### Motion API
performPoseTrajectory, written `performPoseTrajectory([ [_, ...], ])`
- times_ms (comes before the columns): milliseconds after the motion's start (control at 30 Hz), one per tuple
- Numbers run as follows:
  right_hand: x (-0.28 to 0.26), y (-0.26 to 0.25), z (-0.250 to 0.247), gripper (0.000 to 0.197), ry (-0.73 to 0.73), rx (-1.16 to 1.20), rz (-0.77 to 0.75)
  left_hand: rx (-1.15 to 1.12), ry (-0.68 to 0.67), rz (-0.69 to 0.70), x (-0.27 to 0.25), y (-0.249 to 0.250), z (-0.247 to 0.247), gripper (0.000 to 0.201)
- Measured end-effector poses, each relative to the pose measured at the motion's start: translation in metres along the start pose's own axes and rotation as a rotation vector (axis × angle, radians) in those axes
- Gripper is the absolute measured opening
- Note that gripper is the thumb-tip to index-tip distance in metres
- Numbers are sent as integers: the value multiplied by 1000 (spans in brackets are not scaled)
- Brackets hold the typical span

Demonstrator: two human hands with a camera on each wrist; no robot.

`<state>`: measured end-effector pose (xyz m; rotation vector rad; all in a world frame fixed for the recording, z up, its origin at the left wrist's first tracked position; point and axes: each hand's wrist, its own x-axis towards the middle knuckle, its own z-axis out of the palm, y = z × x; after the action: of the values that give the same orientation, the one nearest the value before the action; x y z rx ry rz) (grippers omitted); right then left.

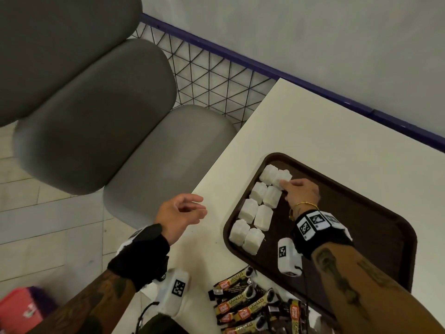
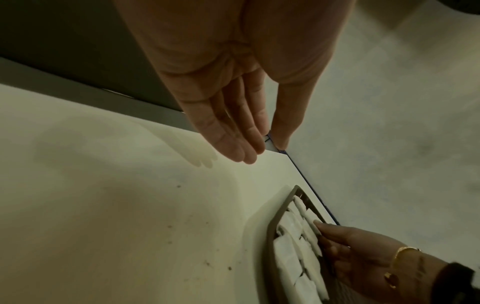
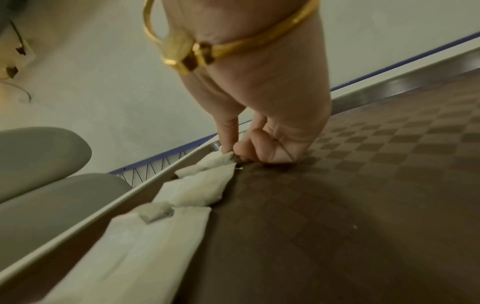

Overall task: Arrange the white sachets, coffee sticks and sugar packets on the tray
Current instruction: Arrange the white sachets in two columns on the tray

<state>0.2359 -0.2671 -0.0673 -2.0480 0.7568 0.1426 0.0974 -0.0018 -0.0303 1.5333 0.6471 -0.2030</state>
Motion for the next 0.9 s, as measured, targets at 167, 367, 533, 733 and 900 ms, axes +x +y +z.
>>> performPoseTrajectory([
  [167,-6,5,-3,28,15,-45,-19,192,-45,-2,-16,-13,-28,24],
  [367,-70,-5,-5,9,-129,-27,-253,640,-248,30,-46,-30,-54,27],
  [533,-141,-4,8,7,-525,-177,-452,1079,-330,119,-64,-43,-54,37],
  [733,-202,22,41,20,-1008,-503,-642,1162,-252,90,-70,-58,-56,31],
  [900,-213,37,58,37,-1035,-661,-720,1010,-231,98,-72,-57,-52,17],
])
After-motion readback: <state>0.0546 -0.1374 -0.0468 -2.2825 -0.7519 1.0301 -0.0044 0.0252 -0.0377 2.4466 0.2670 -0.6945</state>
